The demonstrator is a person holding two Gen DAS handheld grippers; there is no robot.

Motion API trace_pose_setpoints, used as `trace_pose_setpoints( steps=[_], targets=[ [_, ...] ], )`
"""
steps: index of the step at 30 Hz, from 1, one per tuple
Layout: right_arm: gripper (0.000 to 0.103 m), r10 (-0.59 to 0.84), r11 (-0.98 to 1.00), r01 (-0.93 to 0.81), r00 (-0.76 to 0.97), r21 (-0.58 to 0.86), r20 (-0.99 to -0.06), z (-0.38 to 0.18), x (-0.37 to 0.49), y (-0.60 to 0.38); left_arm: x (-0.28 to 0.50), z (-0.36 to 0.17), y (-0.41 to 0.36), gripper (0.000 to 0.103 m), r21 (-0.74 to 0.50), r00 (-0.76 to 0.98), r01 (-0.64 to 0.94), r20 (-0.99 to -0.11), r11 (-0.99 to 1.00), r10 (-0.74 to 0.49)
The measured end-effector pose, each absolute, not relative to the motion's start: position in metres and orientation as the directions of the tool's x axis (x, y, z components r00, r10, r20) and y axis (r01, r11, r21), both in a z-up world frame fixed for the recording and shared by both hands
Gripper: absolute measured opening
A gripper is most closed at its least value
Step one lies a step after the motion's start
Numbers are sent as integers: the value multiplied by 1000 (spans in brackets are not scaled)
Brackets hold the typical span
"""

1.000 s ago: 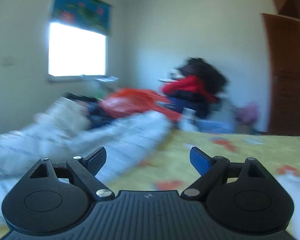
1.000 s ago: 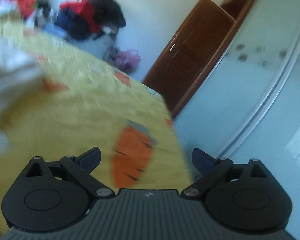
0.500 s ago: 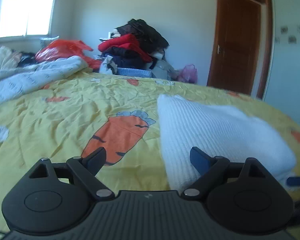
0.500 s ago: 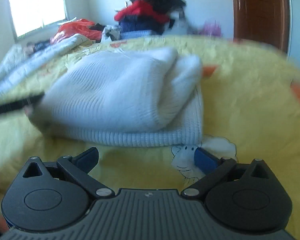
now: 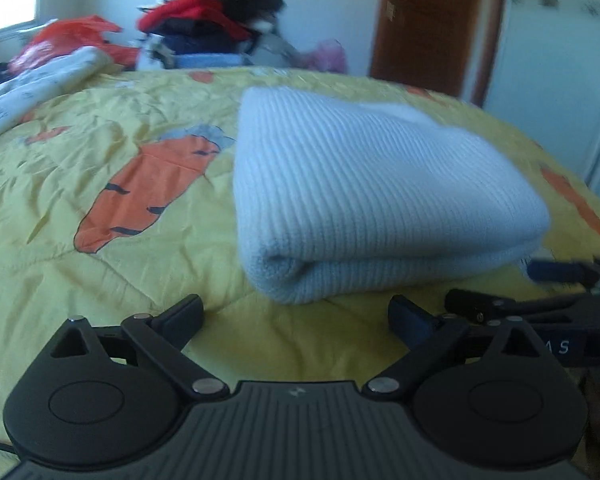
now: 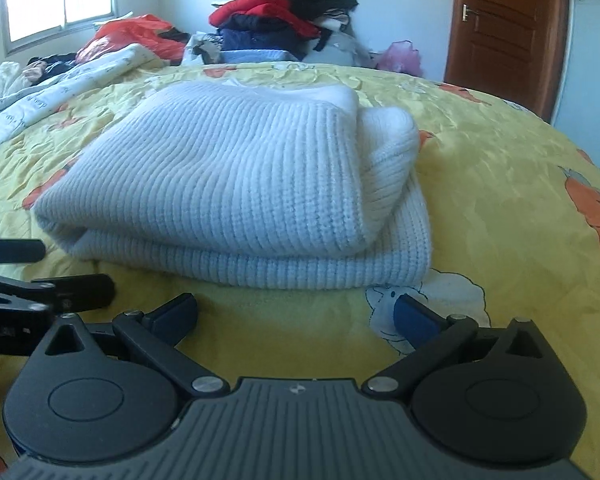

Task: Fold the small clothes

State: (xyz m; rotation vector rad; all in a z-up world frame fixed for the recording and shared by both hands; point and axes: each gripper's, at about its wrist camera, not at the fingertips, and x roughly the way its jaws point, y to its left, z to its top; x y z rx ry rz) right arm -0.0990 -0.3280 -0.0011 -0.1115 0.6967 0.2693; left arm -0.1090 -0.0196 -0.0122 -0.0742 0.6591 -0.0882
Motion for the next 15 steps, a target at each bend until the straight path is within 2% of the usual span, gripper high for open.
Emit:
trace_pose_setpoints(
  steps=[2, 15],
  targets=[
    [102, 191, 966, -257, 739, -8, -646, -2, -97, -329, -112, -14, -19, 103, -110, 804, 47, -585, 993, -103],
    [103, 193, 966, -259, 745, -10, -639, -4, -97, -333, -113, -13, -18, 103, -116, 809, 45, -578, 992, -104]
  ],
)
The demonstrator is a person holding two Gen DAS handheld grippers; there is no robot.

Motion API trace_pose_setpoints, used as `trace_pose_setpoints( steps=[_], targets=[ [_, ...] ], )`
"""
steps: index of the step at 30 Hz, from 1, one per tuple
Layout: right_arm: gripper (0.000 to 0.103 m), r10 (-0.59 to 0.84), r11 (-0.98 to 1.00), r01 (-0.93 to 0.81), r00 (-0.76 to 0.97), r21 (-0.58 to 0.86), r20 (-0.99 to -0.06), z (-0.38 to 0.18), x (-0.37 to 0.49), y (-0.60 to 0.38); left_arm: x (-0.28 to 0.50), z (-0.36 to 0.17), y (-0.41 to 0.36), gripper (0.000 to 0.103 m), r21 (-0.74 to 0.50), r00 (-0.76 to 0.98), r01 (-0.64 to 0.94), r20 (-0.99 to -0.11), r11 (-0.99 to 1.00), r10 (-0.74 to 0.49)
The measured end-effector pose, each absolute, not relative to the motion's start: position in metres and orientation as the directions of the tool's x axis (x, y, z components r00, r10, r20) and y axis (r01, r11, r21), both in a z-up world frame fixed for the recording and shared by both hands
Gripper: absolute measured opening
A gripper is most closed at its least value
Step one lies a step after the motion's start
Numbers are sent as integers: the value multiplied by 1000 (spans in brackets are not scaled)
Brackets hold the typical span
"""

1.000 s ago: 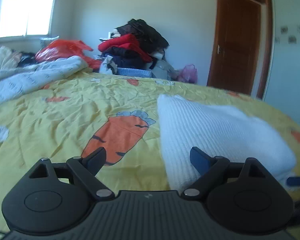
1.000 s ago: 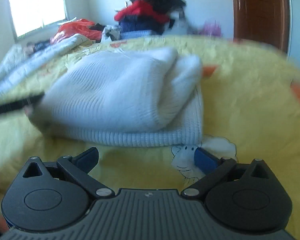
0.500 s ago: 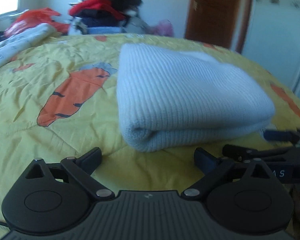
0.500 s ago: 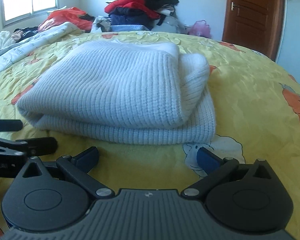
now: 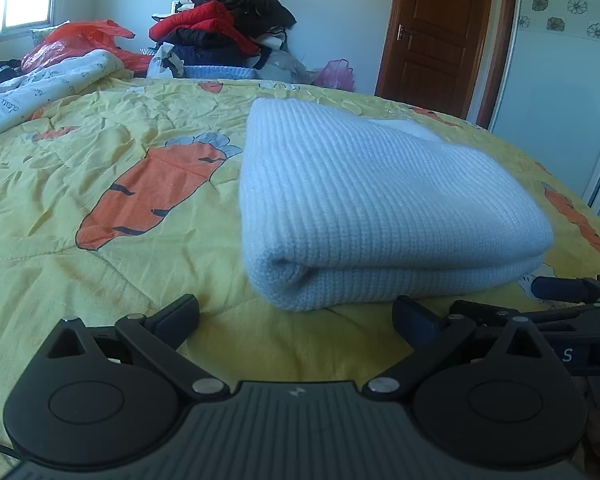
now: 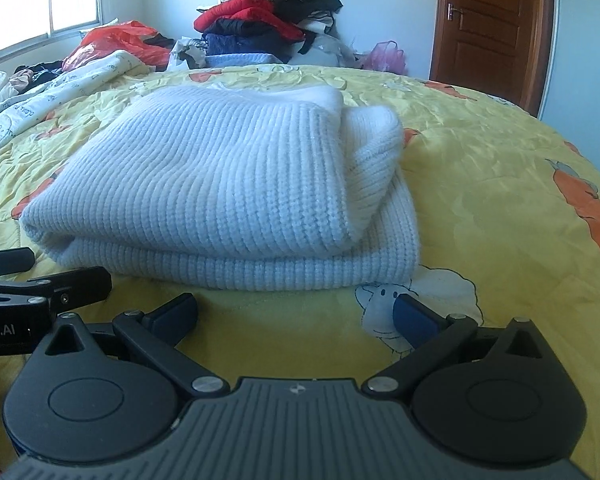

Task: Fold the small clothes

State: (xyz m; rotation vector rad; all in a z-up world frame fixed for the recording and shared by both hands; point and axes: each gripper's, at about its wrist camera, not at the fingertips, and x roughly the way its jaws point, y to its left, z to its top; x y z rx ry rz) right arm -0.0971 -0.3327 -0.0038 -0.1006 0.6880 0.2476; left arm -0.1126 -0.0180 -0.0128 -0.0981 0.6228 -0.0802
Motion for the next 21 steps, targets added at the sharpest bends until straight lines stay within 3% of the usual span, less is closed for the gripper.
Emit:
trace_pose_setpoints(
  steps=[21],
  targets=[
    [103, 195, 966, -260, 743, -9, -640, -4, -96, -333, -109, -11, -18, 103, -93, 786, 64, -609, 994, -108]
  ],
)
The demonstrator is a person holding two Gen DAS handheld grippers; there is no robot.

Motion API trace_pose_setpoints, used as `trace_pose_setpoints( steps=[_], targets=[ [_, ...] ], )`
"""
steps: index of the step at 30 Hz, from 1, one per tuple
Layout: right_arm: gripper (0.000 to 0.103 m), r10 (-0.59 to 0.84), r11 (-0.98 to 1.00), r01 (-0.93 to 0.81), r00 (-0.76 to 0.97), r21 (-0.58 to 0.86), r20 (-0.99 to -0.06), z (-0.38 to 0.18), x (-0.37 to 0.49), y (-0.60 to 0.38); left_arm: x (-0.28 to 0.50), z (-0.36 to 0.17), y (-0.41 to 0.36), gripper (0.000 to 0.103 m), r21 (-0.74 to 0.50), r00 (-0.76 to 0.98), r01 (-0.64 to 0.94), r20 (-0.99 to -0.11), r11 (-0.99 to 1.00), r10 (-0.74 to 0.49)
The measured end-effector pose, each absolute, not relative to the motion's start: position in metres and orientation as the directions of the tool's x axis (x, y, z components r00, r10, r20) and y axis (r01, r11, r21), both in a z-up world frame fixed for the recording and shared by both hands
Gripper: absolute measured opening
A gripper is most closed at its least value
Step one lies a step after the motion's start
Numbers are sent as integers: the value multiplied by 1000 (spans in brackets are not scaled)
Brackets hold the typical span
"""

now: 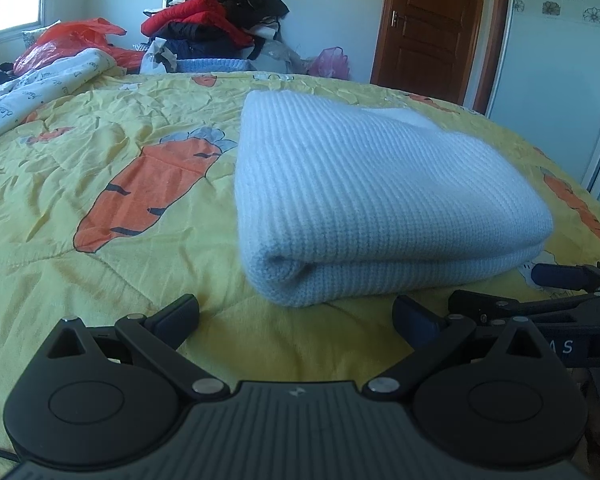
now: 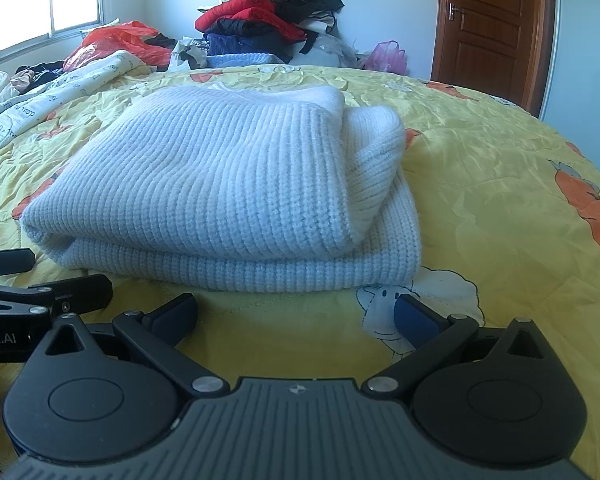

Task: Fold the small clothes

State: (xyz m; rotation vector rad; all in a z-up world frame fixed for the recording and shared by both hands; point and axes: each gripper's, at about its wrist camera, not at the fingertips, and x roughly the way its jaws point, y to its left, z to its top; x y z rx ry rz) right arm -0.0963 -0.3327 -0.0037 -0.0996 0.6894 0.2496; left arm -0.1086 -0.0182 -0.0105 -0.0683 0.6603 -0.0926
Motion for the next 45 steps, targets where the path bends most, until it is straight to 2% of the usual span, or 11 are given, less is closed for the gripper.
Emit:
trace_pose_setpoints(
  steps=[45],
  targets=[
    [103, 196, 966, -260, 744, -7, -639, -3, -96, -332, -111, -13, -18, 103, -94, 803, 58, -587, 994, -102]
  ],
)
